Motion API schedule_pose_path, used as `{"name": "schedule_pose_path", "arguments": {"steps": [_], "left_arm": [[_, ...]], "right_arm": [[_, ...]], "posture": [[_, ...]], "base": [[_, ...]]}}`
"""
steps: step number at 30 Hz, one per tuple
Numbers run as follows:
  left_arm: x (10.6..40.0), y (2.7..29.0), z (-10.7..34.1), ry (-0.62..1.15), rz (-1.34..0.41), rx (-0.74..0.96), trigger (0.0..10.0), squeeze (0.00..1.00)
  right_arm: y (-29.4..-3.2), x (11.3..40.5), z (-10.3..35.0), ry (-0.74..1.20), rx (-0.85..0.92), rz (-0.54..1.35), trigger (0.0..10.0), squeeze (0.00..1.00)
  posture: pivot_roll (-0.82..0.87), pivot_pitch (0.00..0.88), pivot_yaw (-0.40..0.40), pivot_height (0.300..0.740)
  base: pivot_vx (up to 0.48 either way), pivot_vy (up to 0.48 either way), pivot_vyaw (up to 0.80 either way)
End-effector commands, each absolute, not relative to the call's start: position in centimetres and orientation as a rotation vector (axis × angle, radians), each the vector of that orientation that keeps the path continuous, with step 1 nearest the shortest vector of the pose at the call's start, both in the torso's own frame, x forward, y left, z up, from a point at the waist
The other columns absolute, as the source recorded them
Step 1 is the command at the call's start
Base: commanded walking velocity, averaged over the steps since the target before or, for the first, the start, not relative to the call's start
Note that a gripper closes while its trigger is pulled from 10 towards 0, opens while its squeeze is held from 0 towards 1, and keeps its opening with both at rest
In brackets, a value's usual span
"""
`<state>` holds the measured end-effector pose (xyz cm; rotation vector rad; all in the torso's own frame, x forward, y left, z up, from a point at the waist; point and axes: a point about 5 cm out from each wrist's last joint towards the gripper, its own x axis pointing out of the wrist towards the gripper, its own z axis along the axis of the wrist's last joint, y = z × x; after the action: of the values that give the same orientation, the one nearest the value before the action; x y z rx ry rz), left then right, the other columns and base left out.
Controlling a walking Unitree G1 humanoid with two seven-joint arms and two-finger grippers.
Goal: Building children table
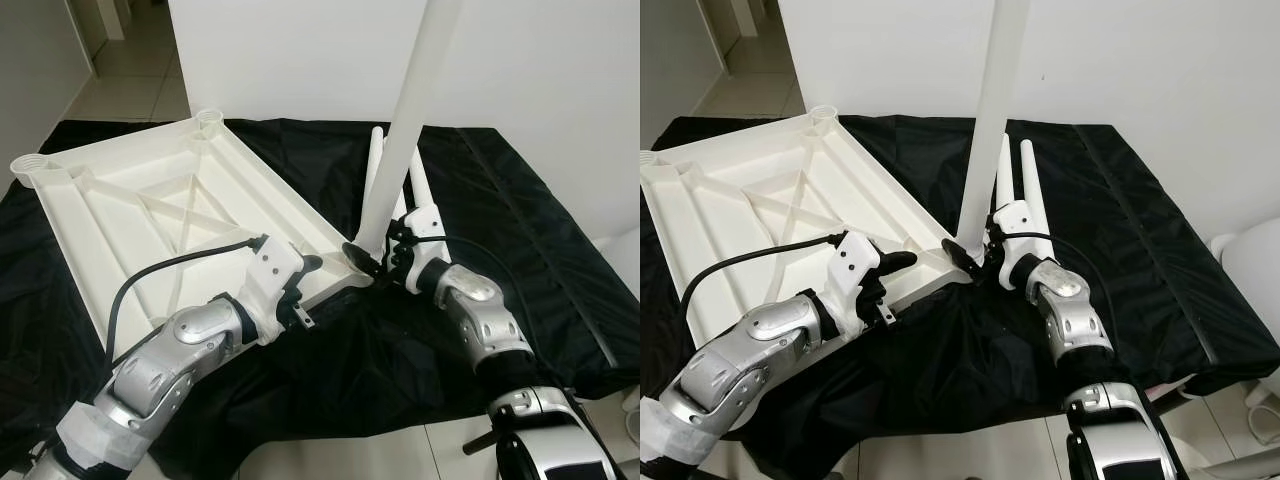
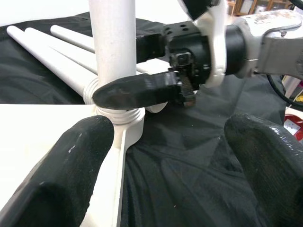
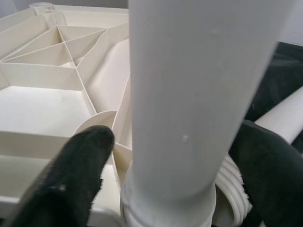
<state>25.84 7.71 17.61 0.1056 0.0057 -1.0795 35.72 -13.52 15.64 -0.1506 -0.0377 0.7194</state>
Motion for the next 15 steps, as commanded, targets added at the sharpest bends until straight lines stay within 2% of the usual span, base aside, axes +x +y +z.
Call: {"name": "schedule_pose_path", "arguments": {"steps": [1,3,4,12,13,15], "left_arm": [[25.1,7.2,17.8,-0.005,-1.222,0.116,10.0,0.00],[25.0,7.1,17.8,-0.006,-1.222,0.115,10.0,0.00],[25.0,7.1,17.8,-0.007,-1.222,0.114,10.0,0.00],[24.8,6.9,17.8,-0.007,-1.225,0.108,10.0,0.00],[24.8,6.8,17.8,-0.007,-1.230,0.106,10.0,0.00],[24.8,6.8,17.8,-0.007,-1.231,0.107,10.0,0.00]], "right_arm": [[-13.3,36.0,15.5,-0.030,-0.165,0.740,3.7,0.00],[-13.2,36.1,15.4,-0.020,-0.169,0.750,3.7,0.00],[-13.2,36.2,15.2,-0.011,-0.166,0.762,0.0,0.00],[-13.3,36.4,14.6,0.005,-0.155,0.782,0.0,0.00],[-13.3,36.3,14.4,0.011,-0.102,0.769,10.0,0.00],[-13.3,36.3,14.4,0.013,-0.072,0.764,10.0,0.00]], "posture": [[0.05,0.040,-0.048,0.740],[0.05,0.040,-0.048,0.740],[0.06,0.043,-0.051,0.740],[0.06,0.043,-0.050,0.740],[0.06,0.044,-0.049,0.740],[0.06,0.044,-0.049,0.740]], "base": [[0.000,0.000,0.00],[0.000,0.000,0.00],[0.000,0.000,0.00],[0.000,0.000,0.00],[0.000,0.000,0.00],[0.000,0.000,0.00]]}}
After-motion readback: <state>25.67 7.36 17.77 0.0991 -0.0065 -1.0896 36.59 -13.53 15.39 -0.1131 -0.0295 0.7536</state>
